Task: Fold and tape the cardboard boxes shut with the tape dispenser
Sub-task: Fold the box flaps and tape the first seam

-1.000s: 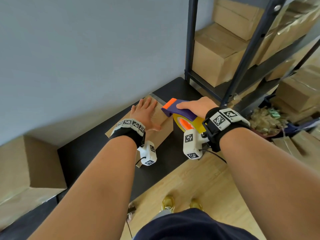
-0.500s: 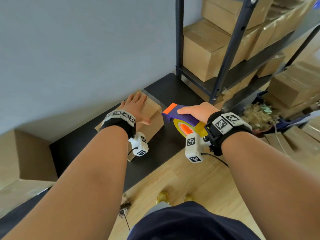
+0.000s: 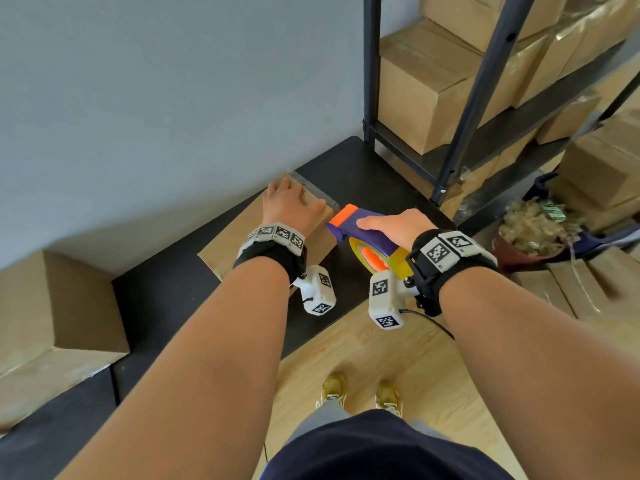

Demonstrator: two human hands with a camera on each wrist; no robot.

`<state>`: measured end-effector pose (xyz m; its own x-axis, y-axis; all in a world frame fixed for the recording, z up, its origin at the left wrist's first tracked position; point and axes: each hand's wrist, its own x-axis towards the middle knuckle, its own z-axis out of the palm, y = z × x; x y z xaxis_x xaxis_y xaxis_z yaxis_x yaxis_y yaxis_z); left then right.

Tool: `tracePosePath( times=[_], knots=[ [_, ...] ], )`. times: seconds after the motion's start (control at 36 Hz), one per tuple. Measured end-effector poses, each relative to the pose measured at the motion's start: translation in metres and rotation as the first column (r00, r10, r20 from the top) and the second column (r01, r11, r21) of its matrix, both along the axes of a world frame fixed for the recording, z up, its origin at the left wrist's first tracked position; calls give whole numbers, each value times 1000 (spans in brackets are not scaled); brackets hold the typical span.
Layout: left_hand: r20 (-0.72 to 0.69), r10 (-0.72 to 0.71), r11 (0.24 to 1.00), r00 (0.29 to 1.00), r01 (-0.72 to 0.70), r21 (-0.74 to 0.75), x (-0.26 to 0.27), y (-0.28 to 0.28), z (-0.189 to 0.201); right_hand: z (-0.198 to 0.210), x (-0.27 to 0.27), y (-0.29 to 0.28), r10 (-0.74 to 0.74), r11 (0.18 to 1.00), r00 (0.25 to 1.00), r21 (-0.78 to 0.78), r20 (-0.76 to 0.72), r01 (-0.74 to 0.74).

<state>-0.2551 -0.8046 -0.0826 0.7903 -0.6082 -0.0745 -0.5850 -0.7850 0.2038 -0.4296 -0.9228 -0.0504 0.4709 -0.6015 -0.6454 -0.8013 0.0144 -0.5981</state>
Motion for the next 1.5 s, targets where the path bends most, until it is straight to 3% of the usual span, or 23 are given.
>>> tracePosePath(
  times=[0.31,0.61,0.69,0.81,0.92,1.03,1.17,1.28,1.42,1.5],
  knots=[
    [-7,62,998,998,-62,-3,-19,0,-16,-8,9,-14,25,996,1000,83,7,-25],
    [-29,85,996,996,-85,0,-16,-1,-19,-12,10,-20,-39,982,996,190,83,23],
    [-17,84,996,996,-84,-2,-18,0,-19,-23,6,-20,21,989,999,146,24,-24],
    [-6,78,997,997,-78,1,-20,2,-20,-47,-13,-18,-40,995,995,93,-86,48],
    [24,80,997,996,-80,-1,-28,2,-21,-52,-17,-23,-109,986,994,127,-21,111],
    [68,47,996,997,-52,75,-30,4,-25,-43,-9,-29,-136,990,990,40,40,134],
    [102,11,994,995,-23,111,-29,5,-25,-37,11,-30,1,1000,1000,-9,27,-1],
    [122,0,993,992,-14,116,-25,7,-27,-39,23,-29,135,981,991,-138,-9,-135],
    [146,0,997,989,-12,81,-25,10,-30,-54,40,-24,318,879,940,-335,-119,-340],
    [137,18,1000,990,-21,22,-24,10,-29,-68,48,-19,340,808,921,-443,-190,-389]
  ],
)
